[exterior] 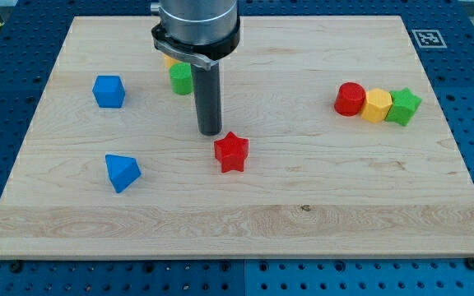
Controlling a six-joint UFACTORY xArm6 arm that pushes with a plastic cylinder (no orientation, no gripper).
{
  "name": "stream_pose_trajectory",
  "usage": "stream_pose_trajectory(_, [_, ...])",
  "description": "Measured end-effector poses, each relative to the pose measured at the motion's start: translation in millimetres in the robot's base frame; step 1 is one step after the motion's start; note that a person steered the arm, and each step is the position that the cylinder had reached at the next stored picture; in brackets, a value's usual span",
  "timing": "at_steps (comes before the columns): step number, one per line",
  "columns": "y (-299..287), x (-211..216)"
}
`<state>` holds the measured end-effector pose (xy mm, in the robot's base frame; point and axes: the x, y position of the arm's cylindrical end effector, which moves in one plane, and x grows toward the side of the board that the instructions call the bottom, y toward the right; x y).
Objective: Push red star towards the bottom center
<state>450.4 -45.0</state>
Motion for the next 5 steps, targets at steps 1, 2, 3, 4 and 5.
stream_pose_trajectory(1, [20, 32])
stream_pose_trajectory(2, [44, 46])
stream_pose_trajectory(3, [60, 46])
stream_pose_trajectory(4, [101, 46])
stream_pose_trajectory(5, [83, 39])
